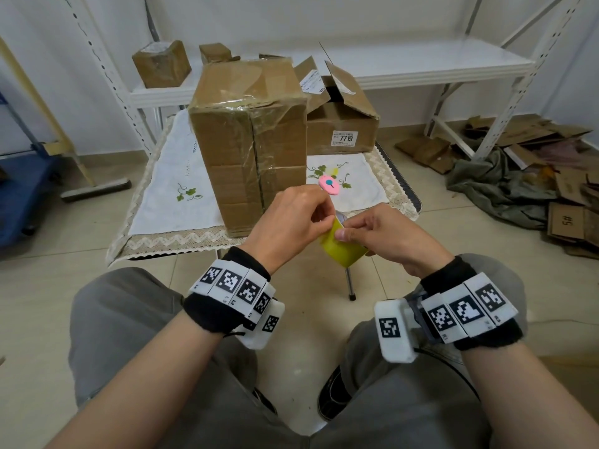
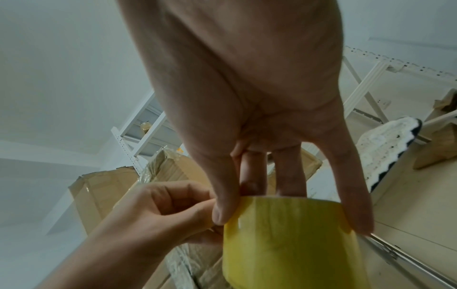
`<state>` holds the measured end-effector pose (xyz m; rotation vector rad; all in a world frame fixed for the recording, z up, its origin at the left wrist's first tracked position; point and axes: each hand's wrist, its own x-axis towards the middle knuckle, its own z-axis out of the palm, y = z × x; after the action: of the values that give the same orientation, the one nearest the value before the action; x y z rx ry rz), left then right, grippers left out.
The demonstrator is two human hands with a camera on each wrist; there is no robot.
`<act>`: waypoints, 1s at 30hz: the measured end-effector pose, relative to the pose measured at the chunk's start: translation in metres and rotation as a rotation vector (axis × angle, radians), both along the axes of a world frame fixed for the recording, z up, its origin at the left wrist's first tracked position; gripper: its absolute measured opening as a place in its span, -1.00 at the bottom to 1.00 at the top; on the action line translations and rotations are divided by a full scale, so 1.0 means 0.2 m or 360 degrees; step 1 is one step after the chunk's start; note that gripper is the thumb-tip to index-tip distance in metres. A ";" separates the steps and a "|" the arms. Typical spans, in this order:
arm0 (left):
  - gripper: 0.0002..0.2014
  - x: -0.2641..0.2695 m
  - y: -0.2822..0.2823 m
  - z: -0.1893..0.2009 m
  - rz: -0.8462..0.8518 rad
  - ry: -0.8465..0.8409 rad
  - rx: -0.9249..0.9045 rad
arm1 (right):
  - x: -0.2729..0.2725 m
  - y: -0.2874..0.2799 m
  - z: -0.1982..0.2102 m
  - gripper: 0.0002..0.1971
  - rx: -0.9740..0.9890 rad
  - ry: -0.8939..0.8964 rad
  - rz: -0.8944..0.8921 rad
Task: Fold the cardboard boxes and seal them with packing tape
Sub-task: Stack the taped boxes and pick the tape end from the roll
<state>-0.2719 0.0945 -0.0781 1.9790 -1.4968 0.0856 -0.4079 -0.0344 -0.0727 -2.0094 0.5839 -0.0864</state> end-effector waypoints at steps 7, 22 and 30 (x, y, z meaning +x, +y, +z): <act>-0.88 0.00 0.02 0.00 -0.0175 0.0172 -0.0012 | 0.00 0.00 0.03 -0.79 -0.0095 -0.0029 -0.0026; -0.86 0.04 0.06 0.03 0.0033 0.0672 -0.0195 | -0.05 -0.07 0.05 -0.93 0.0264 -0.0116 0.0090; -0.83 0.04 0.05 0.02 0.0005 0.0408 0.0031 | -0.02 -0.04 0.02 -0.91 0.0165 -0.0113 0.0016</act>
<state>-0.2648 0.1039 -0.0737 1.9250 -1.3331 -0.1756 -0.4116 -0.0424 -0.0692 -1.9009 0.5230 -0.1184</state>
